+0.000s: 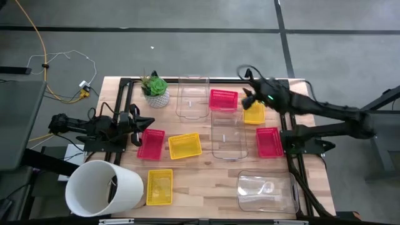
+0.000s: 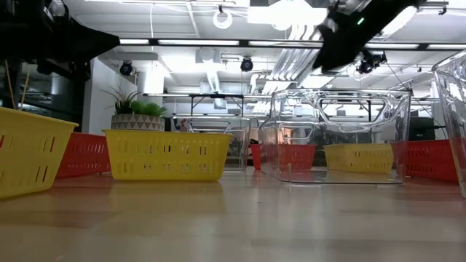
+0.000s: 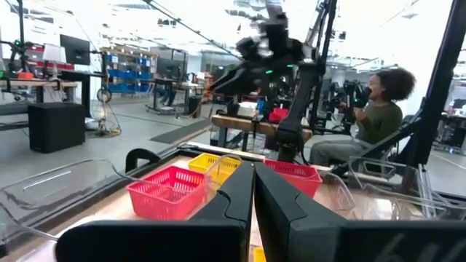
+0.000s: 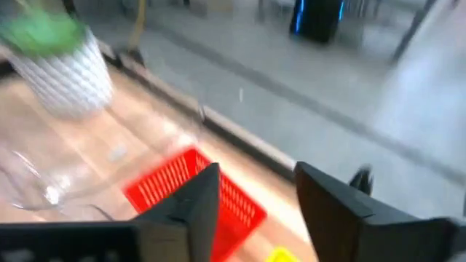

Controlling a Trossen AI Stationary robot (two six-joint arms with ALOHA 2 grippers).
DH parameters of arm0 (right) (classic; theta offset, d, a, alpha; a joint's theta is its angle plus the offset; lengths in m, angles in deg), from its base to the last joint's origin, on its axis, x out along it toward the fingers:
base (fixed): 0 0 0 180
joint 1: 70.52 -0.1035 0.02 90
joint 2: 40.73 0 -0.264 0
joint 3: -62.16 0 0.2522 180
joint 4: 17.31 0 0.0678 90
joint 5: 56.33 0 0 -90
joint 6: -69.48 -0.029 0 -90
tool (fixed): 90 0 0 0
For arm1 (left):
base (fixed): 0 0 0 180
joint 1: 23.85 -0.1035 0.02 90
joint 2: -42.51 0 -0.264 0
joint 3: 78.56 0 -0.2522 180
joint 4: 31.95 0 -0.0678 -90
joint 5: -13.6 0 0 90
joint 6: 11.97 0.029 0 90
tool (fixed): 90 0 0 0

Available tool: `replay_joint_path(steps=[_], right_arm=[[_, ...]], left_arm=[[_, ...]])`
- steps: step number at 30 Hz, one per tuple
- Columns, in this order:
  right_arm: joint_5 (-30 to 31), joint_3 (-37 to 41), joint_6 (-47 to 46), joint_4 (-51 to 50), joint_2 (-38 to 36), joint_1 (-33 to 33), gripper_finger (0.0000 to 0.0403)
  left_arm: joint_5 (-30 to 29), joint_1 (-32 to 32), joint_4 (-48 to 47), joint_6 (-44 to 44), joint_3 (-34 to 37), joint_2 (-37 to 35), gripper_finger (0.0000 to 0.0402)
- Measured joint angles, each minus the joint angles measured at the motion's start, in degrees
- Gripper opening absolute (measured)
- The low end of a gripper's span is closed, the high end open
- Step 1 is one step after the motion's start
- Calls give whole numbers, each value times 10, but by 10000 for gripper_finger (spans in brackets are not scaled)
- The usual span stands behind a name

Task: Stack baskets by color
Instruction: Stack the top red bin on the bottom right red bin

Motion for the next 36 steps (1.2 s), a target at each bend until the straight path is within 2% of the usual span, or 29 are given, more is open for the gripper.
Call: replay_joint_path(steps=[4,7,10,16,20,31,36], right_arm=[[-123,-40,-38,-4,115,93,222],[-173,-73,-80,-4,193,128,230],[-210,-107,-79,-13,260,138,231],[-196,-172,-56,-82,355,137,231],[-175,-182,-49,-84,388,138,231],[-183,-182,-8,-70,443,137,230],[-178,-182,5,-53,445,137,208]], left_arm=[[0,0,-2,0,0,0,3],[0,0,-4,0,0,0,3],[0,0,-4,0,0,0,3],[0,0,-3,0,0,0,3],[0,0,-3,0,0,0,3],[0,0,1,0,0,0,3],[0,0,1,0,0,0,3]])
